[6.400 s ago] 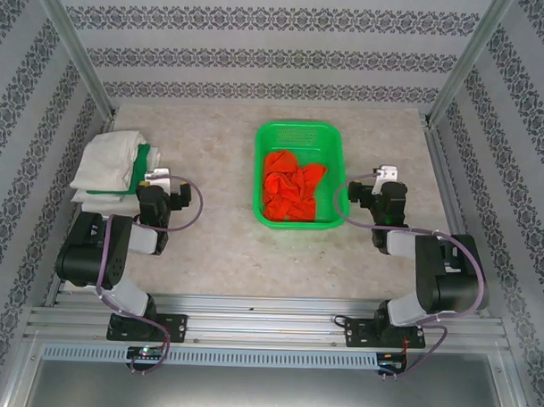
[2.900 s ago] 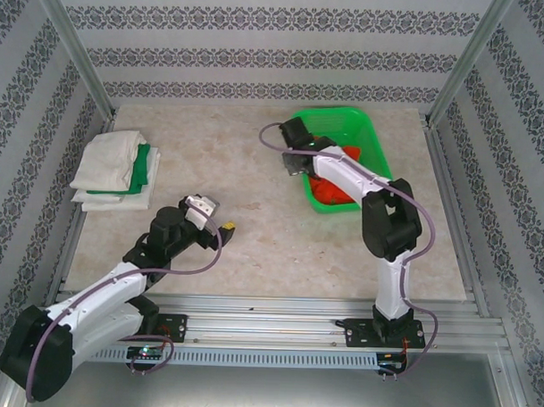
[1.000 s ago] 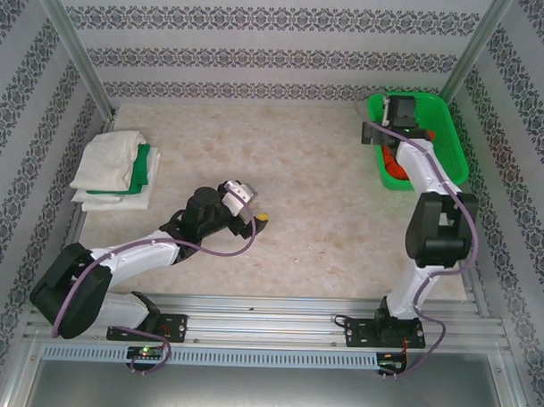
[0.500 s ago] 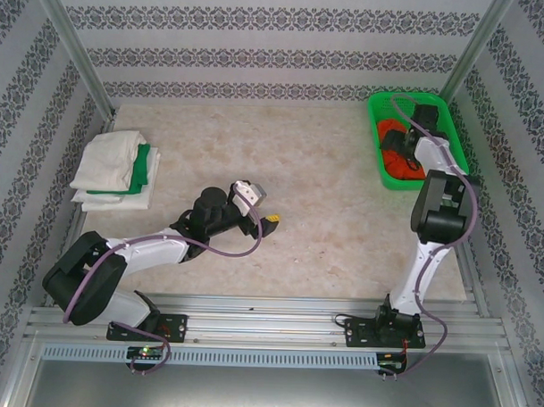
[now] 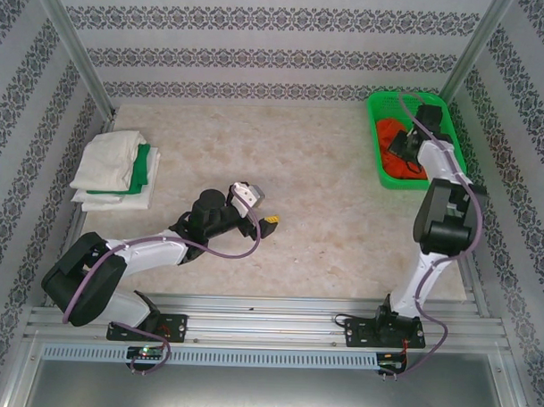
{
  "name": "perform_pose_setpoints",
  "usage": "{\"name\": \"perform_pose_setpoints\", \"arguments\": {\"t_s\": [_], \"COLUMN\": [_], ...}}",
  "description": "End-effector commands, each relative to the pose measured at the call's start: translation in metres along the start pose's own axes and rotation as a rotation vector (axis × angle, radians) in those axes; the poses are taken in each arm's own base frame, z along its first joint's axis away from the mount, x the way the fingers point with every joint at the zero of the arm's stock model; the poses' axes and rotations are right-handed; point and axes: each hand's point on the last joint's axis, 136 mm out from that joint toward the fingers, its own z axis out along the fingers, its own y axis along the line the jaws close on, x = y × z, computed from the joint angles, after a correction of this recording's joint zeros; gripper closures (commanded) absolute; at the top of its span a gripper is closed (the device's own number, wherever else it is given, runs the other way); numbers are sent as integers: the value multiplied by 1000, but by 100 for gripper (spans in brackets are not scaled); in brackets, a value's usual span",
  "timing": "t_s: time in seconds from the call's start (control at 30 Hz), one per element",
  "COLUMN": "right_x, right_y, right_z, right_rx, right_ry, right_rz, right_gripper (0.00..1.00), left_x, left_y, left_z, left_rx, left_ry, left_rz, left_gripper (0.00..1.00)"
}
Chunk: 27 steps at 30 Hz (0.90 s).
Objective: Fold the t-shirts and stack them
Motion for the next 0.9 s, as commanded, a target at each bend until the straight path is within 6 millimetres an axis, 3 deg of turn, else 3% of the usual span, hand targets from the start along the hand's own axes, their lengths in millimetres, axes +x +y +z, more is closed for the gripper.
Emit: {"name": "perform_pose_setpoints", "arguments": {"t_s": [0.0,0.13,0.27,0.6,0.7,0.87], "right_x": [-52,-67,-66,-31,-17,12], "right_y": [13,35,76,190,222,271], "right_z": [-59,-114,-173,-311,-336,-357], "right_rx": [-41,-68,-116,-322,-409,-525], "right_ry": [-244,-403,-568,-833,-838,-808], "right_rz": [3,-79,-208,-496,-569,-710], "right_gripper": [100,100,100,100,100,100], "left_x": [-13,-15,-16,-16,-15,-10], "left_y": [-5,-5,-6,-7,-3,8], "left_z": [-3,-1,1,5,5,1], "left_rx": [8,12,20,30,8,-61], "left_ry": [-53,-65,-77,-87,-91,-86], "left_rz": [-2,-8,-21,-39,-43,-47], "left_gripper": [0,0,0,0,0,0]}}
